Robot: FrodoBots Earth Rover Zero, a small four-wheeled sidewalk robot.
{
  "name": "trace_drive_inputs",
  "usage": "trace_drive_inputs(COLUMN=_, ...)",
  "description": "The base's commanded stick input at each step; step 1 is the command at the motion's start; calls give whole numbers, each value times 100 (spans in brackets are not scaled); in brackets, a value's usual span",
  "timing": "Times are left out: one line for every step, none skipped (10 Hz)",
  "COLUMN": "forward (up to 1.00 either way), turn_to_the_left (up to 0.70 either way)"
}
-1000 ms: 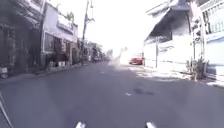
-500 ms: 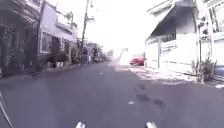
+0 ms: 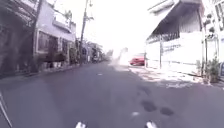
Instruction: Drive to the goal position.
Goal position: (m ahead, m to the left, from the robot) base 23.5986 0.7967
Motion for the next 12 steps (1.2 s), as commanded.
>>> trace_drive_inputs(forward=70, turn_to_the_left=0)
trace_drive_inputs(forward=70, turn_to_the_left=0)
trace_drive_inputs(forward=70, turn_to_the_left=0)
trace_drive_inputs(forward=70, turn_to_the_left=0)
trace_drive_inputs(forward=70, turn_to_the_left=0)
trace_drive_inputs(forward=70, turn_to_the_left=0)
trace_drive_inputs(forward=70, turn_to_the_left=0)
trace_drive_inputs(forward=70, turn_to_the_left=0)
trace_drive_inputs(forward=70, turn_to_the_left=0)
trace_drive_inputs(forward=70, turn_to_the_left=0)
trace_drive_inputs(forward=70, turn_to_the_left=0)
trace_drive_inputs(forward=70, turn_to_the_left=0)
